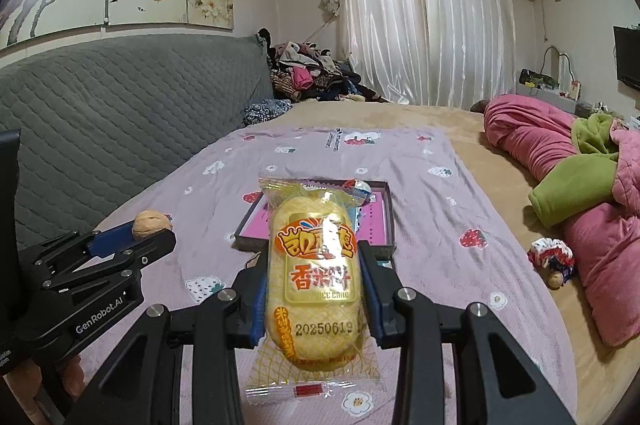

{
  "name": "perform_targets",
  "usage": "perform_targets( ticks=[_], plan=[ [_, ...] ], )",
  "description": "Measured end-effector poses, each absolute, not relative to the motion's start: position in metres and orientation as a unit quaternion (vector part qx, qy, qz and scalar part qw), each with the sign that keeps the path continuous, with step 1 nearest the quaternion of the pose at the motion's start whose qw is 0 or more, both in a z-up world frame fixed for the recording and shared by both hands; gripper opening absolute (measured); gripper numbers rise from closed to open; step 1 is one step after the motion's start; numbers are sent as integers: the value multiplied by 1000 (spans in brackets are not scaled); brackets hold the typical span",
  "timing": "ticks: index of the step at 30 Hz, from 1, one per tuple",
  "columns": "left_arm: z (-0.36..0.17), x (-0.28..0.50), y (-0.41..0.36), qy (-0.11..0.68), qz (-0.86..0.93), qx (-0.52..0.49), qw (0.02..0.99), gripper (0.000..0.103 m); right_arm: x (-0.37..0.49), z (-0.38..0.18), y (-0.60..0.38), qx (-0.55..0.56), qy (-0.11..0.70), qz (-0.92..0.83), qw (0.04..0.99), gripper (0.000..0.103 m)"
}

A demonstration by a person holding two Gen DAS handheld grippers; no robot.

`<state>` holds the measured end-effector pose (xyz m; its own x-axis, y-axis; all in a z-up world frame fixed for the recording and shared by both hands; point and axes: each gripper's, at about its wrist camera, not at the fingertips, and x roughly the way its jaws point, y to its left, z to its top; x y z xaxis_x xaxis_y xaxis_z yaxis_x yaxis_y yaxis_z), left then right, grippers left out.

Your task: Organize objects

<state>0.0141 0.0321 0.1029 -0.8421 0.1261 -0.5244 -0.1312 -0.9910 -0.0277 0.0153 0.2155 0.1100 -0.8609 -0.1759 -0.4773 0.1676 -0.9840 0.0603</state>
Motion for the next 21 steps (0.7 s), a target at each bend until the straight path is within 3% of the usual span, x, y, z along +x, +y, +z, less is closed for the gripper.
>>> perform_targets(
  ticks=[21],
  plan=[
    [150, -35, 25, 4, 966, -247, 71, 35, -27, 152, 215, 231, 9, -969, 84, 39]
  ],
)
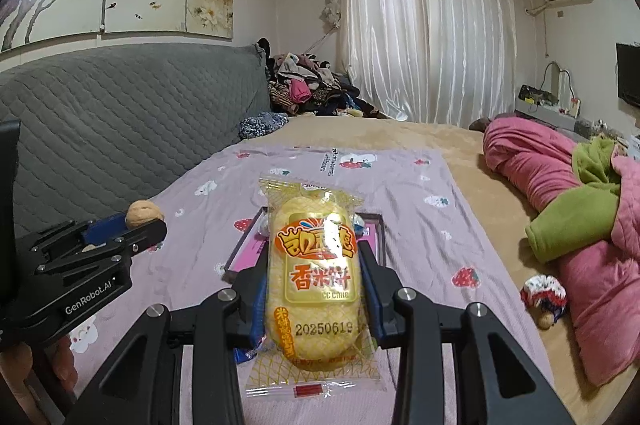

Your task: Organize objects

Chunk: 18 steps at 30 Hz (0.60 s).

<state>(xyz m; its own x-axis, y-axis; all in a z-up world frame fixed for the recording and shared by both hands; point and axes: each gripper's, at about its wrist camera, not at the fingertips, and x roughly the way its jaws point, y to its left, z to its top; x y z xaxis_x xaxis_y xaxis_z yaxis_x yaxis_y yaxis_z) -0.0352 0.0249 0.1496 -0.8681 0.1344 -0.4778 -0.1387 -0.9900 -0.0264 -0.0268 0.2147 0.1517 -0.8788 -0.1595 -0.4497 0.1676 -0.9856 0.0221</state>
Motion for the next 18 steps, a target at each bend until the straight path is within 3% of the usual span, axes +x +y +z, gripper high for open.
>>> perform_targets(
  ticks=[18],
  plan=[
    [158, -96, 29, -1, 967, -244, 68, 35, -76, 168, 202, 220, 8, -971, 96, 39]
  ],
)
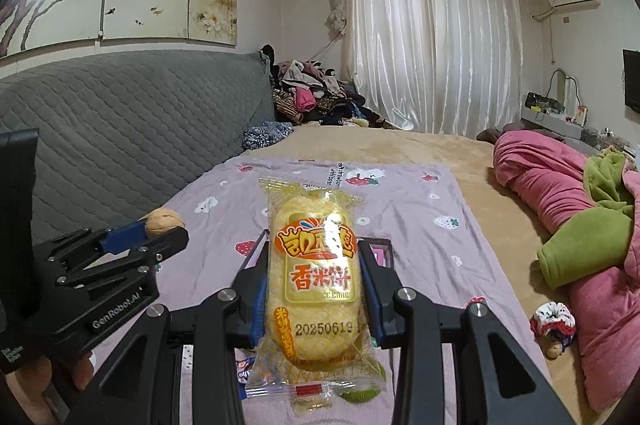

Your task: Organize objects

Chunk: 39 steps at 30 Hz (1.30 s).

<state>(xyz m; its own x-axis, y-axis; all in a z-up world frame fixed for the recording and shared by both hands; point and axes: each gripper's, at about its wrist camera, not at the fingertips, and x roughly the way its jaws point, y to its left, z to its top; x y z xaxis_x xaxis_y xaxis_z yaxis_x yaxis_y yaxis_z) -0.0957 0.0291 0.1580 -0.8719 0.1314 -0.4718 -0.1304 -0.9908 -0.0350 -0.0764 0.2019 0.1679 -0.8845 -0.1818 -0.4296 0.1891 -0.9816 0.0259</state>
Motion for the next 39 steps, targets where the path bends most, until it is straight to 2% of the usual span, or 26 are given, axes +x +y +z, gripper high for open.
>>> perform_targets(
  ticks=[28, 32, 39],
  plan=[
    [151, -234, 16, 7, 972, -230, 44, 35, -196, 168, 219, 205, 10, -976, 78, 39],
    [140, -253, 17, 5, 972, -231, 50, 35, -210, 159, 219, 202, 15, -976, 78, 39],
    [88, -293, 18, -5, 965, -256, 55, 35, -236, 129, 220, 201, 16, -976, 87, 39]
  ],
)
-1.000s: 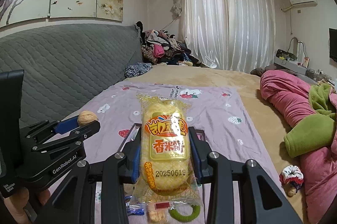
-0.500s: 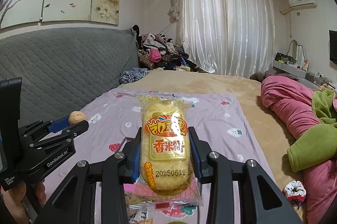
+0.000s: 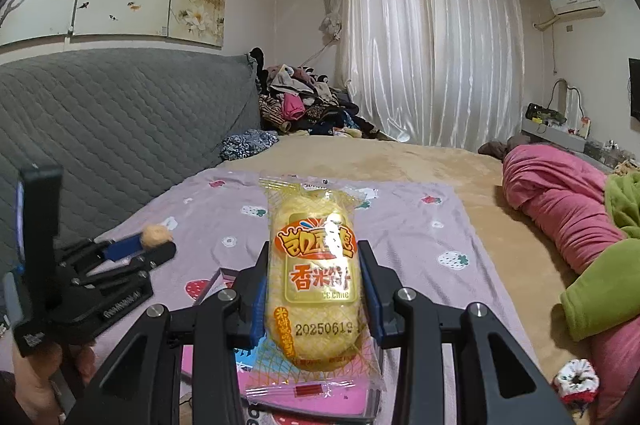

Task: Organize objects
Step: 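Lower the walnut ball into the tray while the right tool lowers the yellow packet beside it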

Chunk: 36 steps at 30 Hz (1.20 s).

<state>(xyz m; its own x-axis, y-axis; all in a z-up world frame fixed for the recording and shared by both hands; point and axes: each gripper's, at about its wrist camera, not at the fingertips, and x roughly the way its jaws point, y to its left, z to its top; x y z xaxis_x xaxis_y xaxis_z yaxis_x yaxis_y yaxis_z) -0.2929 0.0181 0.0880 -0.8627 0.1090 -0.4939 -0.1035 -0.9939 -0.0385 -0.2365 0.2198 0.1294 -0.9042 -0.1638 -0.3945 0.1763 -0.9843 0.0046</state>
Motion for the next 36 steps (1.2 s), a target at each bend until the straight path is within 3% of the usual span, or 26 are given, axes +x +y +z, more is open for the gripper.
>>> perform_targets(
  ticks=[11, 18, 36],
  plan=[
    [9, -343, 27, -2, 952, -300, 68, 35, -303, 54, 226, 251, -31, -962, 106, 39],
    [-20, -359, 33, 7, 942, -326, 77, 35, -323, 3, 227, 290, -12, -952, 93, 39],
    [-54, -373, 35, 3, 919, -386, 85, 35, -345, -41, 226, 361, 9, -929, 84, 39]
  ],
)
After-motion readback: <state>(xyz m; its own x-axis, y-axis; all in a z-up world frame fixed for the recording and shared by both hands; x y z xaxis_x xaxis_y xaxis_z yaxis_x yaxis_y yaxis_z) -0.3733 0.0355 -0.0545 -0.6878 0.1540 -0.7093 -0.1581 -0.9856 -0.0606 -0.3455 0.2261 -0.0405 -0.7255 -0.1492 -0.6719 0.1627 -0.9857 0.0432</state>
